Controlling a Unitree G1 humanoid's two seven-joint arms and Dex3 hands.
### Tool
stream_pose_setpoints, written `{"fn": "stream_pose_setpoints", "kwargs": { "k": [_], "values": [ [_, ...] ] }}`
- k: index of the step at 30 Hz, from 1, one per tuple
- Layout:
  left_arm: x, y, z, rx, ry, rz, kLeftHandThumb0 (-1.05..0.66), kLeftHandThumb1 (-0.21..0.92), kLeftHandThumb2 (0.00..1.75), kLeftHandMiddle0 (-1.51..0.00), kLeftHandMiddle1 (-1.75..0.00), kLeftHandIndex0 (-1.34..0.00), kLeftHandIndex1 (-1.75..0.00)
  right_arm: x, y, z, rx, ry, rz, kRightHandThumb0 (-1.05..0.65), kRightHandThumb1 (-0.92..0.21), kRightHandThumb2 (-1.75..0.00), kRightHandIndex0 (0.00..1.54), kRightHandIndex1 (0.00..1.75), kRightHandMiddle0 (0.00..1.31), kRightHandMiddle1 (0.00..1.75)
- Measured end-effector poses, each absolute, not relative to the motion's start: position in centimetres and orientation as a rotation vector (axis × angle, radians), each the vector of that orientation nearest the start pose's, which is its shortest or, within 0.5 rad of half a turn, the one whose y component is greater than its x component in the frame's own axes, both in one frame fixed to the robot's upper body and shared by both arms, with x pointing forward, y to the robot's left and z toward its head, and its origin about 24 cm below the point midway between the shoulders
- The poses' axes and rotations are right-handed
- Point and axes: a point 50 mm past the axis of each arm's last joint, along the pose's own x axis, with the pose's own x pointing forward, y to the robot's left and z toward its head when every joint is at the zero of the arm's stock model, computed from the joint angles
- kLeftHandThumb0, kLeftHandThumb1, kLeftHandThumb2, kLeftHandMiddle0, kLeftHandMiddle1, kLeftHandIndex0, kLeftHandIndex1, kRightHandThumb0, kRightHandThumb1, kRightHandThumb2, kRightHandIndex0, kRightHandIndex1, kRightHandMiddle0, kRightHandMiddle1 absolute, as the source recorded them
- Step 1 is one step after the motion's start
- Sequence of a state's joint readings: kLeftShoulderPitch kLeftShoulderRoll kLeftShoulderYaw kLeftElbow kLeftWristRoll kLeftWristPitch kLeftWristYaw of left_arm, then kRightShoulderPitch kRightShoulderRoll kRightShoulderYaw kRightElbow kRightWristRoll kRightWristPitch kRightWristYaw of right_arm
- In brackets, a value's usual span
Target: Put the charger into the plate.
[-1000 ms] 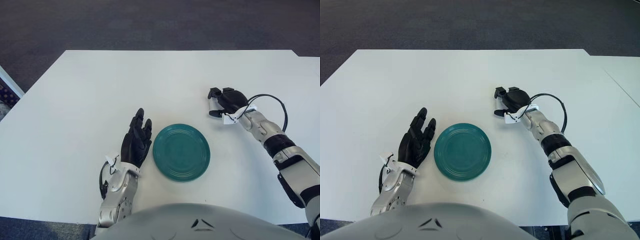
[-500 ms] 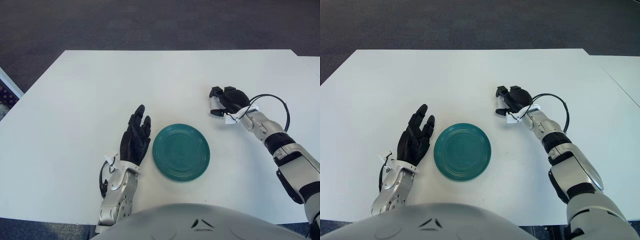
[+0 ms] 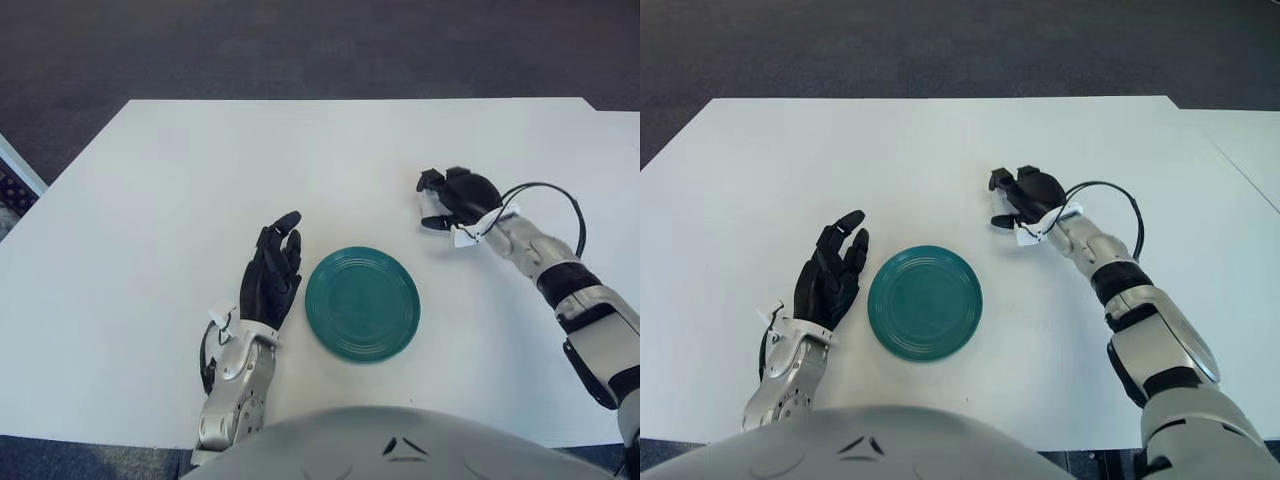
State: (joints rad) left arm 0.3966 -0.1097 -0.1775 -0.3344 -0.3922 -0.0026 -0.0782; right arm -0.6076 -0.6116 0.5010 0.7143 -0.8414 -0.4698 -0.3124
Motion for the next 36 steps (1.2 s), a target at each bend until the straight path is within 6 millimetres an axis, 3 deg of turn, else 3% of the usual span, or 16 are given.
{"fn": "stream_pose_setpoints", "kwargs": {
  "k": [5, 7, 15, 26, 27, 30, 36],
  "values": [
    [18.0, 11.4, 4.8, -0.538, 0.001, -0.094, -1.05, 0.92, 0.87, 0.00, 0.00, -0.01, -0.79, 33.7, -17.8, 11.0, -1.417, -0.521, 0.338, -0.54, -0.90, -0.63, 0.94, 1.75, 0.88, 1.75],
    [18.0, 11.3, 4.9, -0.534, 0.001, -0.095, -1.05, 0.92, 0.88, 0.00, 0.00, 0.00, -0.59, 33.5, -17.6, 12.4, -1.389, -0.548, 0.310, -0.50, -0.88, -0.61, 0.94, 1.75, 0.88, 1.75],
    [18.0, 11.4, 4.9, -0.509, 0.006, -0.092, -1.05, 0.92, 0.91, 0.00, 0.00, 0.00, -0.20, 31.2, -16.2, 15.9, -1.268, -0.636, 0.254, -0.45, -0.76, -0.73, 1.02, 1.75, 0.91, 1.75],
    [18.0, 11.3, 5.1, -0.452, 0.009, -0.077, -1.05, 0.92, 0.98, 0.00, 0.00, 0.00, -0.09, 27.1, -13.6, 15.3, -1.136, -0.628, 0.375, -0.44, -0.62, -0.98, 1.05, 1.75, 0.92, 1.75],
    [18.0, 11.3, 5.1, -0.451, 0.010, -0.076, -1.05, 0.92, 0.99, 0.00, 0.00, 0.00, -0.09, 26.9, -13.4, 15.2, -1.137, -0.627, 0.385, -0.45, -0.53, -1.08, 1.03, 1.75, 0.80, 1.75],
    [18.0, 11.3, 5.1, -0.449, 0.013, -0.077, -1.05, 0.92, 1.01, 0.00, 0.00, 0.00, -0.09, 26.2, -12.7, 15.0, -1.152, -0.628, 0.439, -0.46, -0.42, -1.20, 1.00, 1.75, 0.65, 1.75],
    [18.0, 11.3, 5.2, -0.448, 0.021, -0.082, -1.05, 0.92, 1.02, 0.00, 0.00, 0.00, -0.08, 24.2, -10.7, 15.5, -1.218, -0.677, 0.581, -0.46, -0.40, -1.22, 1.00, 1.75, 0.56, 1.75]
  ]
}}
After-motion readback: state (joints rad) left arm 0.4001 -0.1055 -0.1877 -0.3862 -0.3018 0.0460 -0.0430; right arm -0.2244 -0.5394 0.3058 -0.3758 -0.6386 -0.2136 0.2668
